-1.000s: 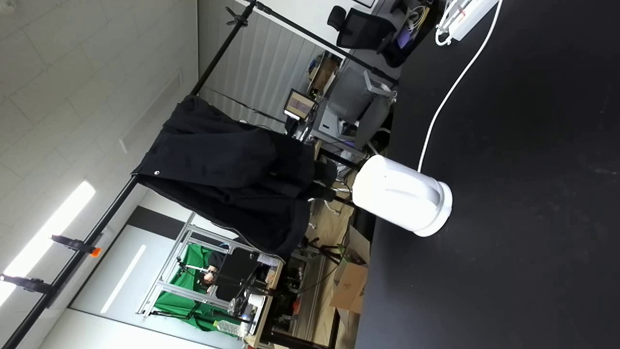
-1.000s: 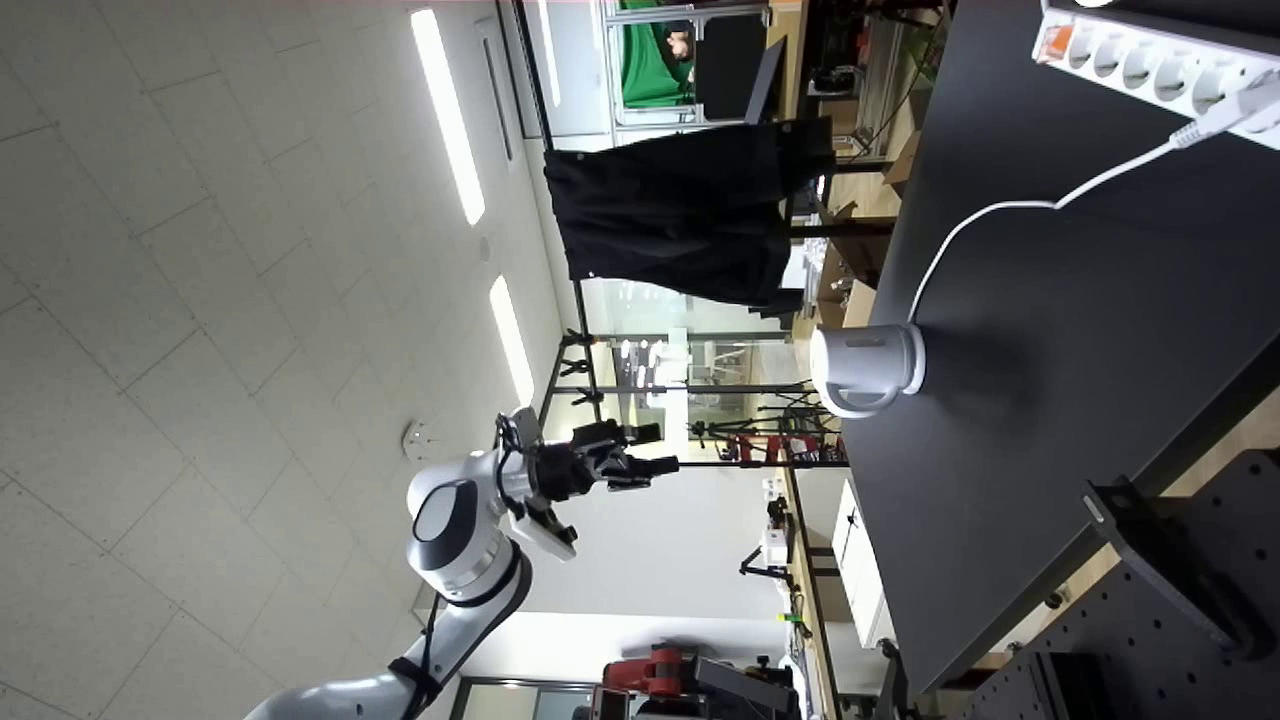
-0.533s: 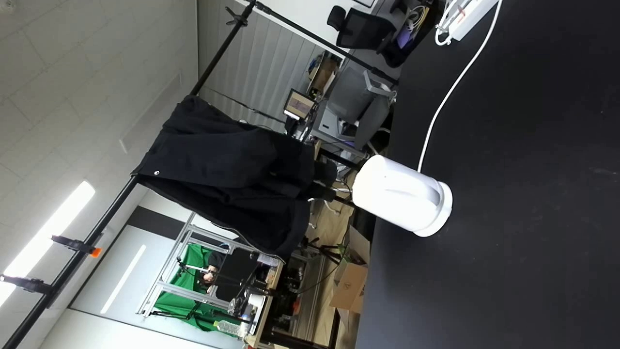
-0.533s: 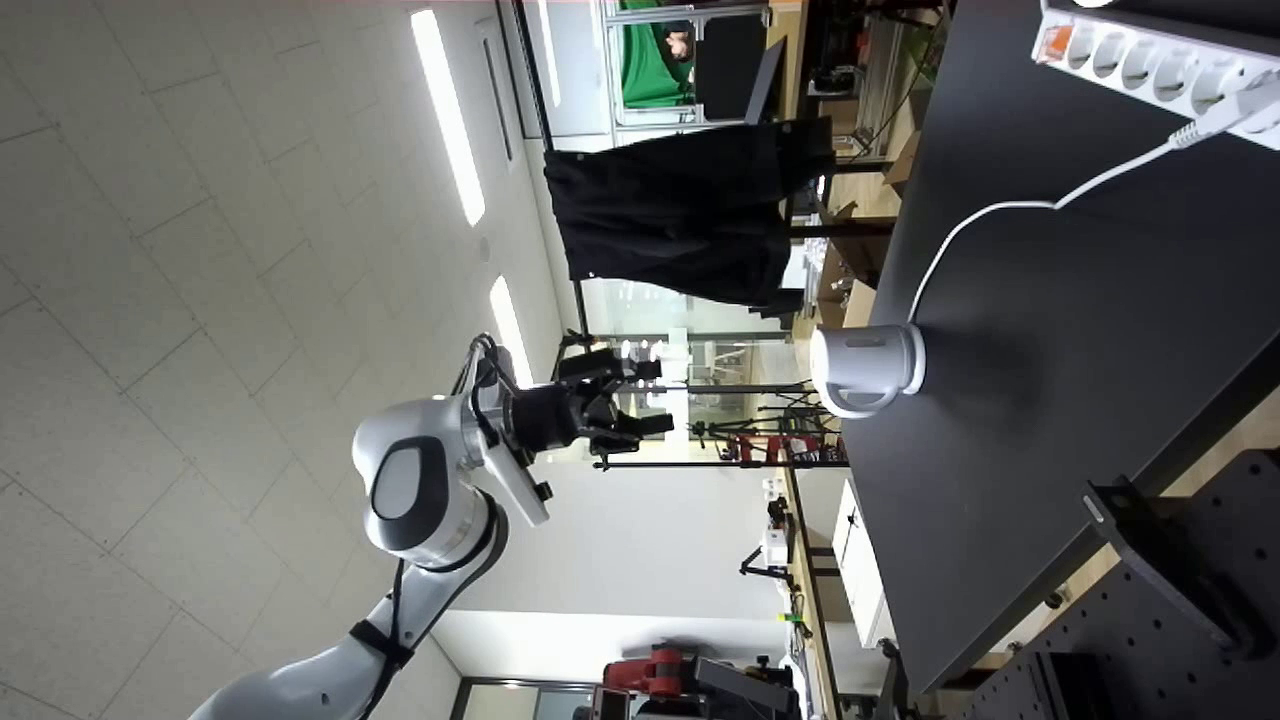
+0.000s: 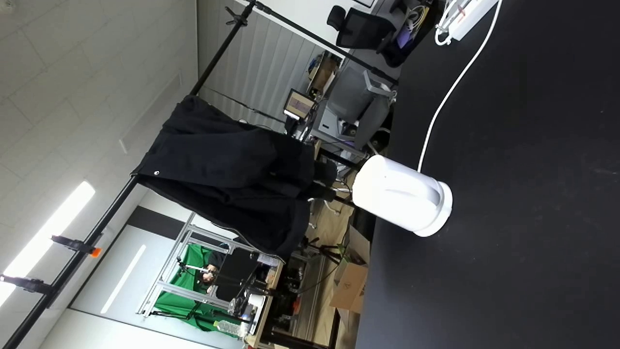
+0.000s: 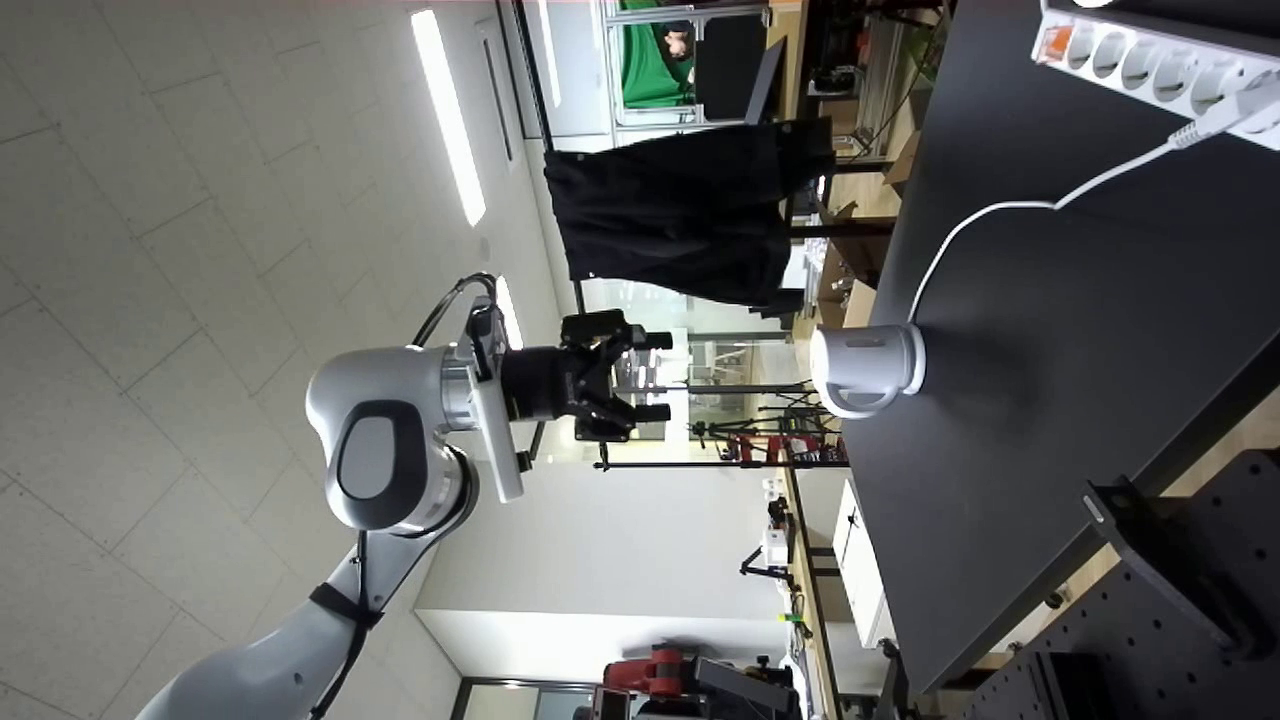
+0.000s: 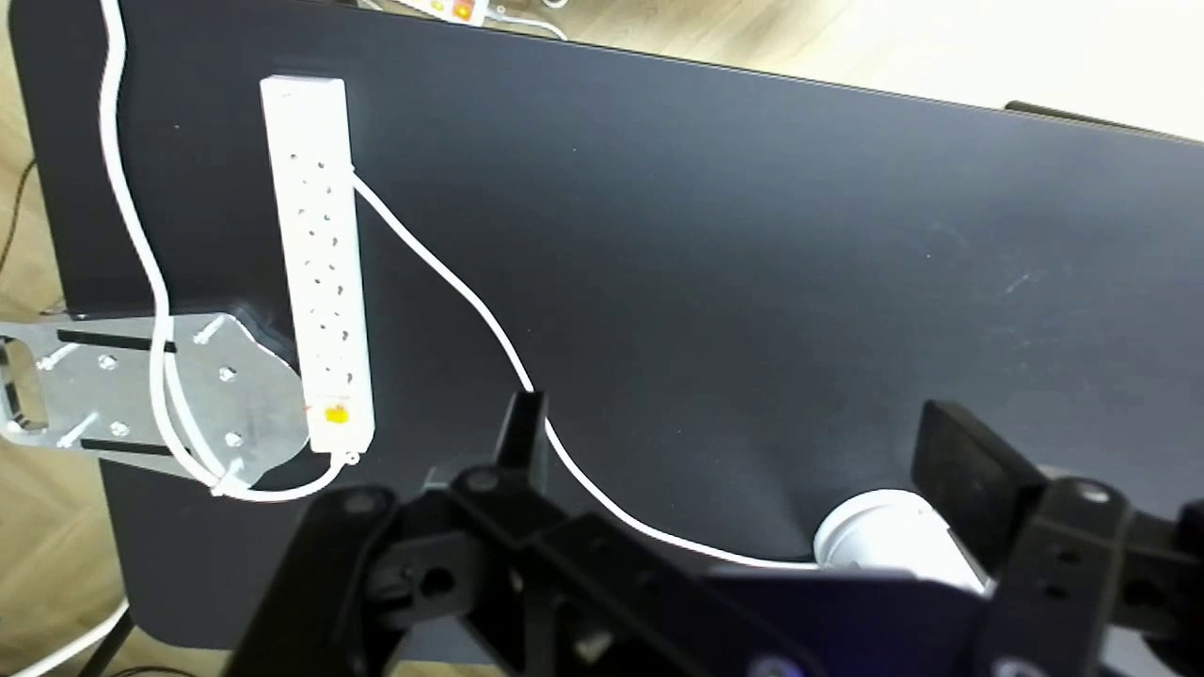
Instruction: Turn on the extension cord then switch the kettle on and off
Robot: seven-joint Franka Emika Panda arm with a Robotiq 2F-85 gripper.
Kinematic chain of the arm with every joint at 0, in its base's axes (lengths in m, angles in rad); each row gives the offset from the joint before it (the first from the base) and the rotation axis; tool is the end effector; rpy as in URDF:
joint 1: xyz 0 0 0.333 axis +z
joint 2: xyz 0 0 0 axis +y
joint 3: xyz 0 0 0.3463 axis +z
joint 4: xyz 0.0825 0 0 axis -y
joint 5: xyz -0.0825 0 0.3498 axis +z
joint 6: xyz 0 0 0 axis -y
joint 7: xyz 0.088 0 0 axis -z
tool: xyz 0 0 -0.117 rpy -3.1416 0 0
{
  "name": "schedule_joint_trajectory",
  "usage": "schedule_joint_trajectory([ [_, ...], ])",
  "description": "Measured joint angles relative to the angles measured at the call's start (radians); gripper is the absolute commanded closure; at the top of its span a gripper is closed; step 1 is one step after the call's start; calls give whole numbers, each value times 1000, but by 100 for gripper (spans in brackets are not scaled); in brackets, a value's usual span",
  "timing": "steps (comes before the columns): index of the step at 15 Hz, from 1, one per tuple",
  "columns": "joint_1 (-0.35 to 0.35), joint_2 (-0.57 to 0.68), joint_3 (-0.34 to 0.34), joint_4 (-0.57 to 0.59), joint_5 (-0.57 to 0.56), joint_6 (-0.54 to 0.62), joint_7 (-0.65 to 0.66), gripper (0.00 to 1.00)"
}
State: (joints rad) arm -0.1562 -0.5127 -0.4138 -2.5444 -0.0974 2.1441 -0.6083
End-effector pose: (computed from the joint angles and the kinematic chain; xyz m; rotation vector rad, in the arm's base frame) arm 0.2942 -0.2068 0.4706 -3.0749 -0.1981 -0.1991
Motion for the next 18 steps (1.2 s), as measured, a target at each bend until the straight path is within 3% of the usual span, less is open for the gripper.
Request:
schedule_joint_trajectory([
  [9, 6, 9, 2, 4, 0, -1, -1, 0],
  [12, 6, 30, 2, 13, 4, 46, -13, 0],
  [18, 20, 274, 1, 179, 96, 151, -66, 0],
])
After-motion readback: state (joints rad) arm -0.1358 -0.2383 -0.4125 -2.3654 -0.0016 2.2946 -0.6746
